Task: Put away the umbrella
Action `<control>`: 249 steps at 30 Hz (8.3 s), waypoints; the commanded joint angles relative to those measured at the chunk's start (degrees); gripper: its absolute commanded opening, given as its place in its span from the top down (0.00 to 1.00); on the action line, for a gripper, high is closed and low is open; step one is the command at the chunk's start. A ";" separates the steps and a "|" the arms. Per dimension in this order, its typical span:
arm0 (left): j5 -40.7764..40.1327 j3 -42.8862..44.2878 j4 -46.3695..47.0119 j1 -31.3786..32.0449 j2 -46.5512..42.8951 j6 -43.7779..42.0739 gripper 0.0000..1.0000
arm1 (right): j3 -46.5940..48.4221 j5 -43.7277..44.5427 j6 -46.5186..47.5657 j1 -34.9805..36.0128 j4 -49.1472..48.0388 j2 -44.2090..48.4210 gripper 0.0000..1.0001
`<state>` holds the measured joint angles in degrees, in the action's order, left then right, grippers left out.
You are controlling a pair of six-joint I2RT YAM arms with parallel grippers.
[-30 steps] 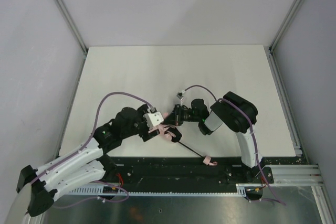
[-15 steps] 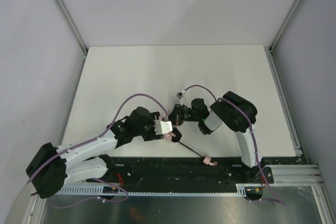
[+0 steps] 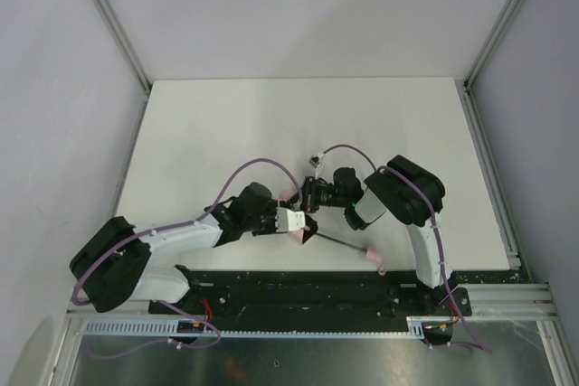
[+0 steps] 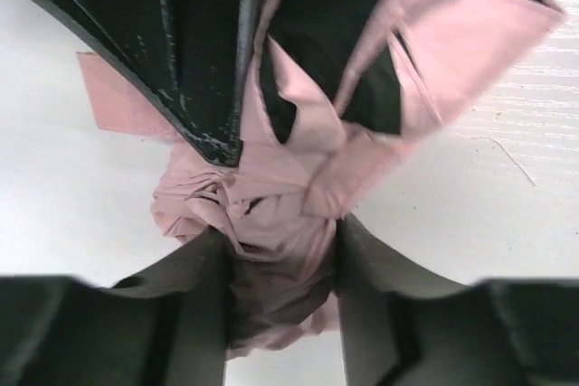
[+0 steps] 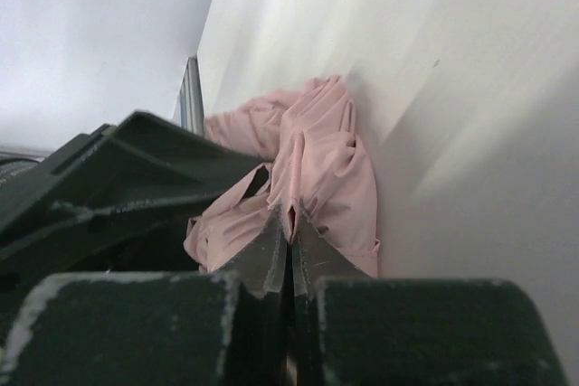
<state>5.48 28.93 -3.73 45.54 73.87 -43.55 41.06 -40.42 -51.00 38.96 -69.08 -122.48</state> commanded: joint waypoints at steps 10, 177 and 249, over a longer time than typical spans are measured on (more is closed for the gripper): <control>13.72 11.14 -8.96 -1.48 9.45 3.79 1.00 | -2.39 -2.66 0.72 -2.95 14.82 6.29 1.00; 48.71 25.49 -19.40 -23.62 35.95 43.11 1.00 | -5.72 -12.19 28.93 2.90 42.89 27.90 0.97; 52.58 4.02 12.99 -21.23 -2.67 72.39 1.00 | 4.65 17.08 20.01 -42.32 83.89 63.33 0.25</control>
<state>55.66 33.71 5.98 23.57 74.83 28.49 34.50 -20.69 -43.51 3.97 3.64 -53.91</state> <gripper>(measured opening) 0.250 0.839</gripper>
